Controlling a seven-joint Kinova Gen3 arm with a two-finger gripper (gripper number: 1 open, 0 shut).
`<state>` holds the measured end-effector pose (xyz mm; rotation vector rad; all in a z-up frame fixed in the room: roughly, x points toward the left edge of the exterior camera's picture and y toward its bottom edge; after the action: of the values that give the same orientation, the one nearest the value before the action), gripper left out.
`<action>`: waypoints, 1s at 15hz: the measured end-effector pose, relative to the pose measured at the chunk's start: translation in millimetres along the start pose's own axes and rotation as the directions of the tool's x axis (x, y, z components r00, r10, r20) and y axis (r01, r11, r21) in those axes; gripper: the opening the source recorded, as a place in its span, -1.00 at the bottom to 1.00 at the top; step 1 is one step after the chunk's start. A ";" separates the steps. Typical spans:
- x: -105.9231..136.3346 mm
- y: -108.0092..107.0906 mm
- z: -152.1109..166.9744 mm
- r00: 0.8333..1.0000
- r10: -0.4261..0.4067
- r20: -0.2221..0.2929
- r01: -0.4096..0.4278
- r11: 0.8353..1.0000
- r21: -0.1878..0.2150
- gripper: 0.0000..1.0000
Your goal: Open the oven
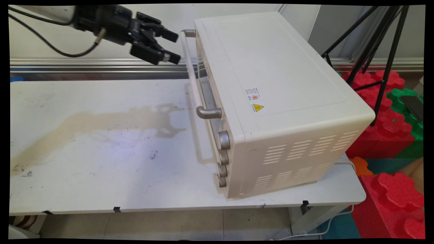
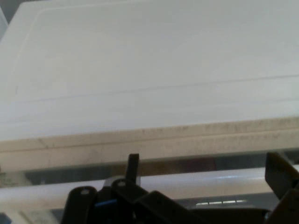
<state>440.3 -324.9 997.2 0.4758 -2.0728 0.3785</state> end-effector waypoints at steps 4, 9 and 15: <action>3.8 -1.8 22.4 1.000 0.003 -0.002 -0.003 1.000 -0.011 1.00; 5.7 -2.4 38.6 1.000 0.006 -0.004 -0.006 1.000 -0.020 1.00; 5.5 -1.2 50.0 1.000 0.011 -0.002 -0.011 1.000 -0.026 -1.00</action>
<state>401.3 -349.2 976.6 0.4489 -2.0768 0.3579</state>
